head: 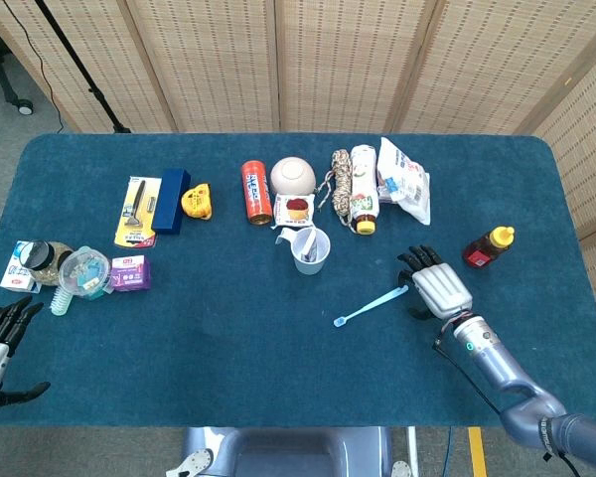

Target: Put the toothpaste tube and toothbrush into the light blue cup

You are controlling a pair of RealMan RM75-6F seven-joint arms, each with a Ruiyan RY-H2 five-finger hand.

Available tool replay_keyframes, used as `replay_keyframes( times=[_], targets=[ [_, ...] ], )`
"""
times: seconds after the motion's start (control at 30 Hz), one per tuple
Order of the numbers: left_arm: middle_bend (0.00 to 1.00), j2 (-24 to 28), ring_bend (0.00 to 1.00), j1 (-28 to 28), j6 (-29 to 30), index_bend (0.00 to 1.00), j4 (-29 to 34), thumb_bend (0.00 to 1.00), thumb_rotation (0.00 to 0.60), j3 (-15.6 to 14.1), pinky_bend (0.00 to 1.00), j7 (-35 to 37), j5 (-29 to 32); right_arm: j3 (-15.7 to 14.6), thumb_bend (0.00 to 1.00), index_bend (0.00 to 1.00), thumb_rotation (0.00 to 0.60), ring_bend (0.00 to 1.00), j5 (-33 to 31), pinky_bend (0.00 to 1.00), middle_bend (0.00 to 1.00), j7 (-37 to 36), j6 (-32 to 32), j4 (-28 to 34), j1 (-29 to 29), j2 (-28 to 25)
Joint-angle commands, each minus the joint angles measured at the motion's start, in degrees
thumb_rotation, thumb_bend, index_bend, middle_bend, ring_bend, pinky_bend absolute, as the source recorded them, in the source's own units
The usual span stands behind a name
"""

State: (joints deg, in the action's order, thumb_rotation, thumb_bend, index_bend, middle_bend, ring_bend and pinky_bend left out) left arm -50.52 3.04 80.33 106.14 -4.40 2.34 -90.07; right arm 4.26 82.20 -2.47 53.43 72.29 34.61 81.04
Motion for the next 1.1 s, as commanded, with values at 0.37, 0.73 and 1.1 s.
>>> replay_keyframes(
  times=[0.37,0.73,1.1],
  targets=[
    [0.0,0.01,0.0,0.05,-0.05,0.0,-0.09,0.0,0.6,0.01,0.0,0.09,0.09,0.5,0.37,0.44,0.6,0.0,-2.52,0.0,0.16,3.02,-2.36,0.73,1.19,1.78],
    [0.0,-0.02,0.0,0.02,0.01,0.0,-0.12,0.0,0.6,0.02,0.0,0.13,0.17,0.84,0.38,0.44,0.6,0.0,-4.1,0.0,0.16,4.61,-2.71,-0.31,1.59,4.15],
    [0.0,0.08,0.0,0.03,0.05,0.0,-0.15,0.0,0.6,0.09,0.0,0.41,0.32,1.65,0.38,0.45,0.6,0.0,-7.57,0.0,0.16,7.08,-5.32,-0.42,2.61,4.88]
  ],
)
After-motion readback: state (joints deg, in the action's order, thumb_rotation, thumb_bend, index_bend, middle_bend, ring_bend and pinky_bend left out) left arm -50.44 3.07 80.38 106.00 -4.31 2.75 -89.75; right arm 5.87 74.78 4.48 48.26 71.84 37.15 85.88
